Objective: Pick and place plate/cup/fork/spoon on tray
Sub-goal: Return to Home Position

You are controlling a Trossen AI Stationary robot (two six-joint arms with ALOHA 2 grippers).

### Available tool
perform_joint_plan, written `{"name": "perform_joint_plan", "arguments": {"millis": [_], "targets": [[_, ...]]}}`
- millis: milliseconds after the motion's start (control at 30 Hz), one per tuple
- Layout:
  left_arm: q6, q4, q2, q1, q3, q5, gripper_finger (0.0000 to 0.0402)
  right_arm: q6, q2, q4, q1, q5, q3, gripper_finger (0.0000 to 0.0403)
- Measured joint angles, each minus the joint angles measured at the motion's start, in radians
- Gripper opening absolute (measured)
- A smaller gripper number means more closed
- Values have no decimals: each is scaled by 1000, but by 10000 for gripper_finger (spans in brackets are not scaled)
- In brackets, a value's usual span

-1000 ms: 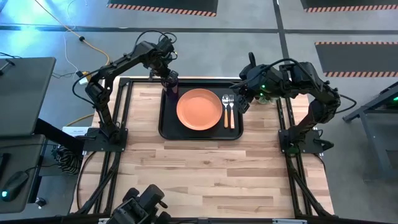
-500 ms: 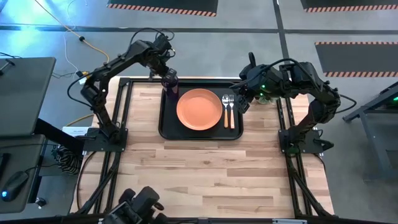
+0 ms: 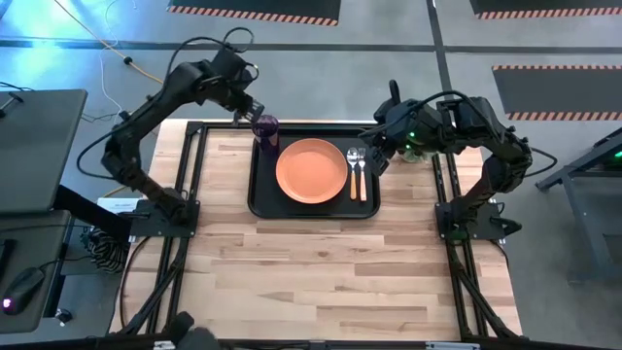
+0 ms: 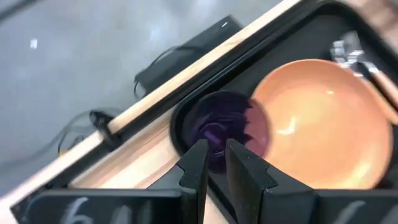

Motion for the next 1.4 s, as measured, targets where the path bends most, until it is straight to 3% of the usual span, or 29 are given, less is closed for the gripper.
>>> {"name": "perform_joint_plan", "arguments": {"millis": [133,367,567,900,1167,1400], "targets": [[38,20,-65,-70,0,11,47,2,0,0,0,54,0,106],[85,117,-154,-252,0,242,47,4,0,21,0,100,0,106],[83,198,-202,-428,-44,263,47,7,0,44,0,103,0,106],[-12,524,-452,-584,-516,306,47,11,0,47,0,103,0,106],[-106,940,-729,-575,-930,296,47,4,1,48,0,144,0,106],[-142,1025,-961,-555,-1170,279,47,4,1,59,0,146,0,106]]}}
